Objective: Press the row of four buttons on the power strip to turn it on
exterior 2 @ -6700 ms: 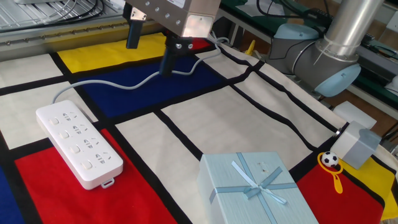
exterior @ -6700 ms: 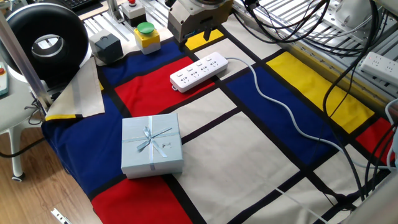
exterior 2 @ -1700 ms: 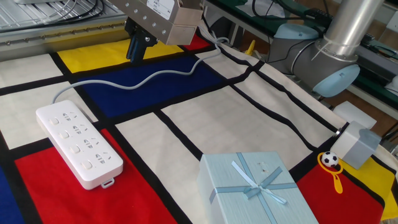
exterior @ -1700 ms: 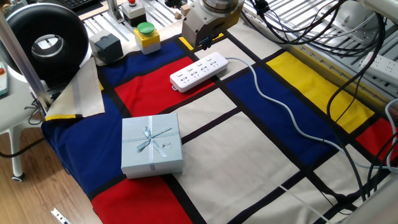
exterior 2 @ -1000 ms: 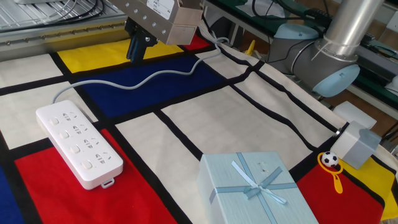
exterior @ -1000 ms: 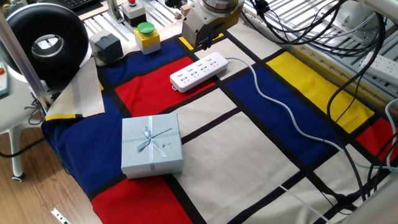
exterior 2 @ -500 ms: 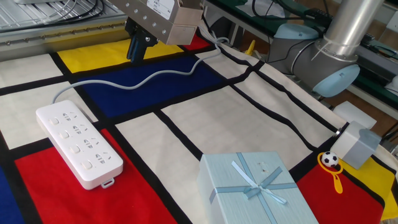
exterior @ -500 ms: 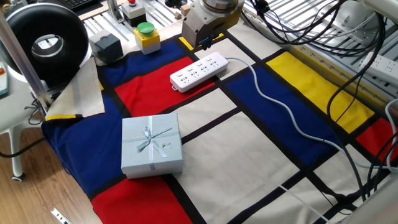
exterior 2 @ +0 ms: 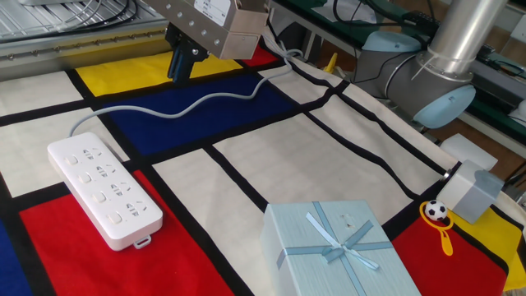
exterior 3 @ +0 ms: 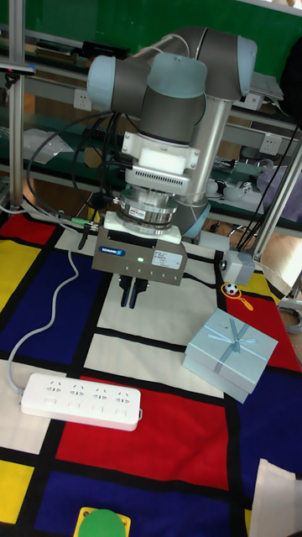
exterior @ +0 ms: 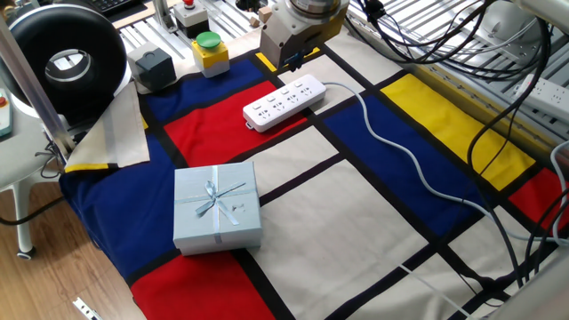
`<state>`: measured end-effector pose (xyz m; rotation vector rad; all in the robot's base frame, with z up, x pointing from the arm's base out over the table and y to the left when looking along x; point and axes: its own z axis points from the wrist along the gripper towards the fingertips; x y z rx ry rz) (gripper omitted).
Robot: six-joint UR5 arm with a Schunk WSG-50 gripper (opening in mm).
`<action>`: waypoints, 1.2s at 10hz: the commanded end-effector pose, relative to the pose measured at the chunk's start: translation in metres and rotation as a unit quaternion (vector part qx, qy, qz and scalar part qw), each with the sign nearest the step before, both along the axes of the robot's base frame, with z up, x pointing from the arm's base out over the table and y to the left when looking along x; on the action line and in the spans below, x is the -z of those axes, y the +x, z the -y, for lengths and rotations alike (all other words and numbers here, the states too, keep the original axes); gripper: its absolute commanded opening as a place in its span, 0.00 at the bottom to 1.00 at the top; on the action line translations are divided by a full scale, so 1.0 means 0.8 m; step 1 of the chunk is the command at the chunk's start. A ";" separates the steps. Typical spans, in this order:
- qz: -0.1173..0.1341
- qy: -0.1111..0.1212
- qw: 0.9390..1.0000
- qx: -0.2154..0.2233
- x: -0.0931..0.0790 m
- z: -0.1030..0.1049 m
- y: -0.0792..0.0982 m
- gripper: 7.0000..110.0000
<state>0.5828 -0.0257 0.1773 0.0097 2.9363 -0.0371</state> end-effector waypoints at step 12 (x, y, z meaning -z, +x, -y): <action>0.055 -0.086 0.980 -0.172 -0.005 0.011 0.038 0.00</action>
